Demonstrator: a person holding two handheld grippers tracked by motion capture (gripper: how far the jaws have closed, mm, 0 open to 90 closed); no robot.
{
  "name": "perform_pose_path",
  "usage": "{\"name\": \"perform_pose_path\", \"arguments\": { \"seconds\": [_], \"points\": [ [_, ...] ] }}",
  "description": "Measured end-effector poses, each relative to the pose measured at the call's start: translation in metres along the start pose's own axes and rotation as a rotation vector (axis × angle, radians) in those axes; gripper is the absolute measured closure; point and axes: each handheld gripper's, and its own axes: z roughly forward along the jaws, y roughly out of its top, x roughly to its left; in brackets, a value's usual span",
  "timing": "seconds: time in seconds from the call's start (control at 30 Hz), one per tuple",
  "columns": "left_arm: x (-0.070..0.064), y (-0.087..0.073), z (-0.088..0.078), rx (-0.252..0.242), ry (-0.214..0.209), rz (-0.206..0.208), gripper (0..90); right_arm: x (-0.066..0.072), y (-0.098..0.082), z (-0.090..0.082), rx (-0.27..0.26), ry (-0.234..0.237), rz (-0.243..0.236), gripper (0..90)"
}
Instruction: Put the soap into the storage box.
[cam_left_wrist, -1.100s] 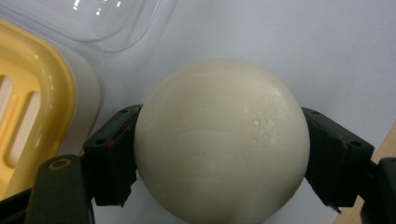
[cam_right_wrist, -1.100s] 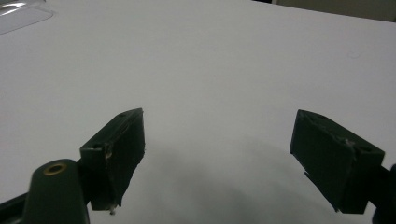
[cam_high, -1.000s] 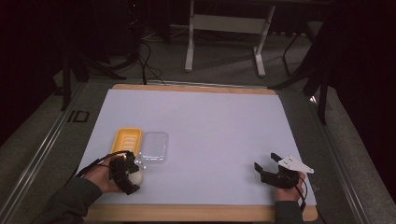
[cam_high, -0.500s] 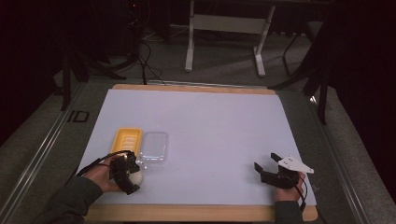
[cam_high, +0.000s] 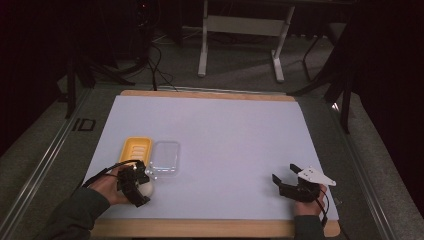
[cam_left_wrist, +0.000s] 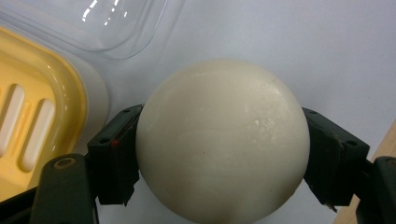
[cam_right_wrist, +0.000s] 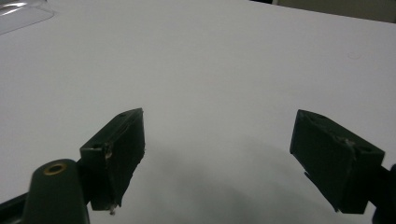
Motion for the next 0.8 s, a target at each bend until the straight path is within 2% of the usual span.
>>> {"name": "perform_pose_path", "arguments": {
  "seconds": [0.4,0.8],
  "points": [
    [0.005,0.000,-0.004,0.015,-0.006,-0.011,23.1,0.000,0.000,0.000,-0.001,0.002,0.000,17.4],
    [0.005,-0.001,-0.011,-0.006,-0.016,-0.008,23.1,0.000,0.000,0.000,-0.004,0.002,-0.002,17.3]
  ]
}}
